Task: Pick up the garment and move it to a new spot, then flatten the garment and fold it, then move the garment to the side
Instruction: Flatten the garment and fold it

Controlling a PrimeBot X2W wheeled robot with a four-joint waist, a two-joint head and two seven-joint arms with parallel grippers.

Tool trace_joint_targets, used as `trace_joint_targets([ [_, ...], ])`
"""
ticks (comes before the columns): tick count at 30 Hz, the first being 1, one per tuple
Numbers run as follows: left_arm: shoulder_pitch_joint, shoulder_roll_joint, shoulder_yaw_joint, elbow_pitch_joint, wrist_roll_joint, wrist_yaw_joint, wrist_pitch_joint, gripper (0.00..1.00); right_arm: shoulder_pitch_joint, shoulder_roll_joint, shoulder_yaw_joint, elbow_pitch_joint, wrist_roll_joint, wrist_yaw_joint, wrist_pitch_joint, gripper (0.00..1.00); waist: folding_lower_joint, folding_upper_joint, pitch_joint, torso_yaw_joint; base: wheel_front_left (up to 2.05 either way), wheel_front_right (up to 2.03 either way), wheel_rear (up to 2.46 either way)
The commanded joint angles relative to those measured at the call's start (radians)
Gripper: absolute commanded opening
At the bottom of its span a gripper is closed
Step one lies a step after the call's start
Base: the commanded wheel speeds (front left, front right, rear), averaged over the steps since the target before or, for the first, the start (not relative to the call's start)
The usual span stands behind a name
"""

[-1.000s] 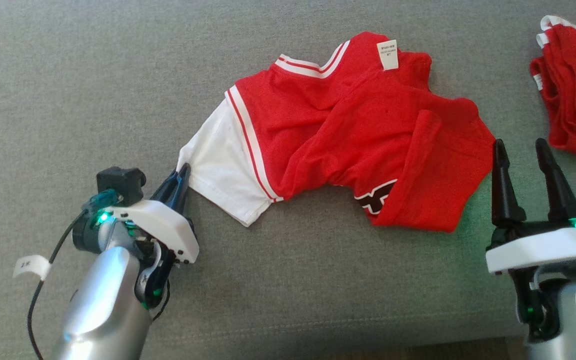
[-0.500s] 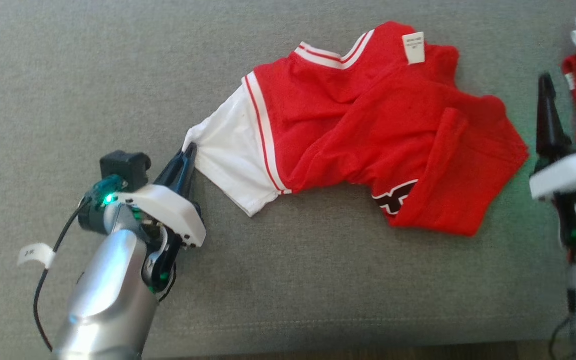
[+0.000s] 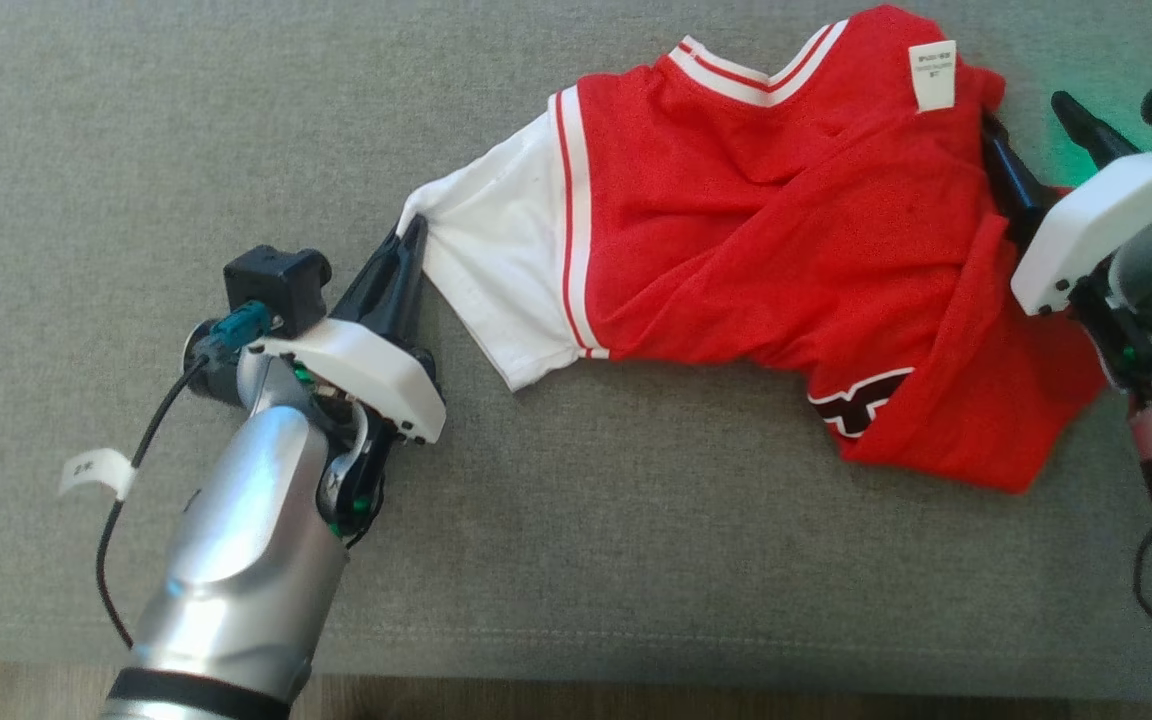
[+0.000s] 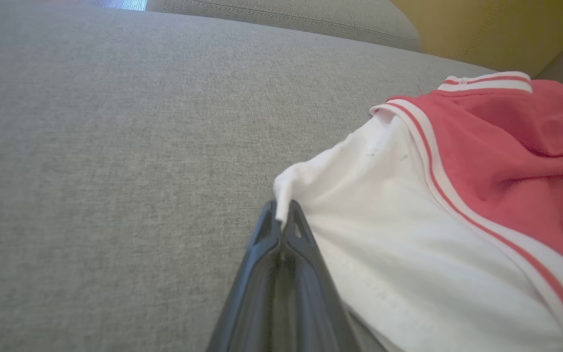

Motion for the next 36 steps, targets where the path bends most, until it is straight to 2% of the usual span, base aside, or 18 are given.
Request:
trace_joint_targets([
  [1,-0.025,0.016,0.022,-0.013,0.009,-0.001,-0.012,0.00,-0.017,-0.020,0.017,-0.021,0.010,0.002,0.004,1.00,0.0000,0.0000,0.006,0.006,0.00,0.00,0.00],
  [3,-0.033,0.013,0.018,-0.006,0.008,-0.002,-0.019,0.00,-0.035,-0.033,0.047,0.007,0.026,0.002,0.019,1.00,0.0000,0.0000,0.013,0.010,0.00,0.00,0.00],
  [4,-0.036,0.011,0.016,-0.002,0.008,-0.002,-0.023,0.00,-0.042,-0.038,0.058,0.021,0.033,0.002,0.024,0.91,0.0000,0.0000,0.015,0.011,0.00,0.00,0.00],
  [5,-0.039,0.009,0.014,0.001,0.007,-0.003,-0.026,0.00,-0.048,-0.045,0.068,0.035,0.038,0.002,0.029,0.43,0.0000,0.0000,0.017,0.014,0.00,0.00,0.00],
  [6,-0.041,0.008,0.013,0.004,0.007,-0.003,-0.029,0.00,-0.053,-0.049,0.077,0.045,0.045,0.002,0.030,0.31,0.0000,0.0000,0.019,0.015,0.00,0.00,0.00],
  [7,-0.043,0.007,0.012,0.007,0.006,-0.003,-0.033,0.00,-0.058,-0.052,0.084,0.053,0.054,0.002,0.028,0.07,0.0000,0.0000,0.021,0.016,0.00,0.00,0.00],
  [8,-0.044,0.006,0.012,0.010,0.005,-0.003,-0.036,0.00,-0.060,-0.055,0.092,0.062,0.062,0.002,0.026,0.00,0.0000,0.0000,0.021,0.016,0.00,0.00,0.00],
  [14,-0.045,0.007,0.017,0.018,0.004,0.006,-0.054,0.00,-0.064,-0.077,0.087,0.076,0.071,0.002,-0.058,0.00,0.0000,0.0000,0.015,0.013,0.00,0.00,0.00],
  [19,-0.026,0.023,0.040,-0.005,0.003,0.023,-0.065,0.00,-0.023,-0.076,0.037,0.025,0.063,0.002,-0.144,0.00,0.0000,0.0000,-0.013,0.000,0.00,0.00,0.00],
  [27,0.010,0.059,0.092,-0.119,0.004,0.059,-0.071,0.00,0.077,-0.060,-0.084,-0.171,0.015,0.002,-0.232,0.00,0.0000,0.0000,-0.063,-0.033,0.00,0.00,0.00],
  [36,-0.035,0.100,0.180,-0.414,0.014,0.089,-0.072,0.00,0.106,-0.033,-0.241,-0.465,-0.065,0.002,-0.284,0.00,0.0000,0.0000,-0.138,-0.047,0.00,0.00,0.00],
])
